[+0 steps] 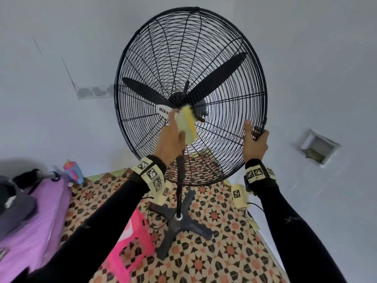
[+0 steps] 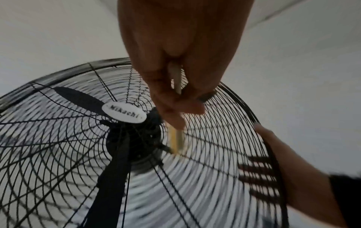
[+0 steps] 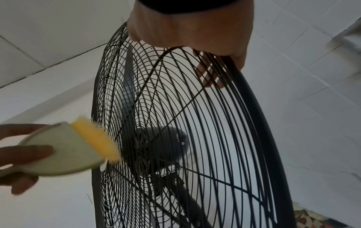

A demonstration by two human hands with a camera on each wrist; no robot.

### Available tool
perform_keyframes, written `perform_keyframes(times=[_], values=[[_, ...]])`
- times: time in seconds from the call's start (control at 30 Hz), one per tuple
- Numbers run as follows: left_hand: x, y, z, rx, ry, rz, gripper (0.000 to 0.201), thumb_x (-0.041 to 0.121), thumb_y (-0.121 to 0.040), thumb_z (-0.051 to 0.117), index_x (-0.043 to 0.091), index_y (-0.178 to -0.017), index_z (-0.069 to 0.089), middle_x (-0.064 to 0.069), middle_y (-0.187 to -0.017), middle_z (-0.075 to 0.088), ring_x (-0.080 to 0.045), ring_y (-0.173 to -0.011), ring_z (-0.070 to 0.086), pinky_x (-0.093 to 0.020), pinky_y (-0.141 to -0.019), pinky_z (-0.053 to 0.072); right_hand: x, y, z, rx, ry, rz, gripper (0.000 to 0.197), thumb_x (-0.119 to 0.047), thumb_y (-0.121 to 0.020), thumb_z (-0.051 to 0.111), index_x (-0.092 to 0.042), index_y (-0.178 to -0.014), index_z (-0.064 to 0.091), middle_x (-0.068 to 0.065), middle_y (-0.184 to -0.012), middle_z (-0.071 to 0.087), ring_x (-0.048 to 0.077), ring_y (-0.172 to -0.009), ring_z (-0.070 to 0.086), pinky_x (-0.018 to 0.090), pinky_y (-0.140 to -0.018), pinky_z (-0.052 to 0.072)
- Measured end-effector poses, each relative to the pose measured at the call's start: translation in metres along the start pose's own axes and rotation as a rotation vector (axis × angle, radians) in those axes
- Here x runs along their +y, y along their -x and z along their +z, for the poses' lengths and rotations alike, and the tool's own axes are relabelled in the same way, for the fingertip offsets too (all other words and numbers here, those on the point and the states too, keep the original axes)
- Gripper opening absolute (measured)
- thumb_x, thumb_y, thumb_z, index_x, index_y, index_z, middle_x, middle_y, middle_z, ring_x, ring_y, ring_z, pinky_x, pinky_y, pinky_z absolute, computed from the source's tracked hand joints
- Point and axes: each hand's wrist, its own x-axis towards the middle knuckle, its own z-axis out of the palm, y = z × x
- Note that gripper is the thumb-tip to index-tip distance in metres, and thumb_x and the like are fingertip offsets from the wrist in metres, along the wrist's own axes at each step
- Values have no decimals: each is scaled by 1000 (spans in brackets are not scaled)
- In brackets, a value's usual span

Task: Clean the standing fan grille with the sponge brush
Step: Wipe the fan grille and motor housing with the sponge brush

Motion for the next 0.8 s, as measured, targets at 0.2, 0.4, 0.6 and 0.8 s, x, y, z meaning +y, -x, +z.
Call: perform_keyframes(times=[0.2, 0.4, 0.6, 0.8], values=[[-10, -14, -10, -103, 575, -199, 24, 1, -103, 57, -3, -127, 55, -11, -111, 64, -19, -59, 70, -18, -42, 44, 2, -2, 1, 8, -5, -20, 63, -73, -86, 60, -16, -112, 52, 0, -101, 66, 20, -92, 60, 27, -84, 42], [-44, -1, 20, -231, 547, -214, 19, 14, -107, 54, 9, -125, 51, -21, -93, 57, -12, -46, 50, -20, -39, 38, 7, -5, 2, 6, -5, -21, 62, -75, -85, 60, -19, -111, 51, 1, -102, 67, 21, -93, 61, 27, -84, 42], [-59, 4, 6, -272, 239, -283, 12, 11, -106, 54, 8, -118, 53, -14, -114, 59, -5, -40, 51, -19, -39, 42, 9, -9, 5, 37, -12, -9, 68, -80, -81, 59, -19, -112, 53, 1, -101, 68, 24, -96, 64, 34, -90, 50], [-36, 6, 21, -237, 396, -194, 11, 13, -106, 55, 15, -117, 57, -11, -106, 65, -15, -51, 55, -26, -43, 43, 5, -1, 8, 70, -23, -32, 65, -73, -86, 60, -15, -116, 53, 2, -98, 67, 21, -87, 61, 21, -72, 43]])
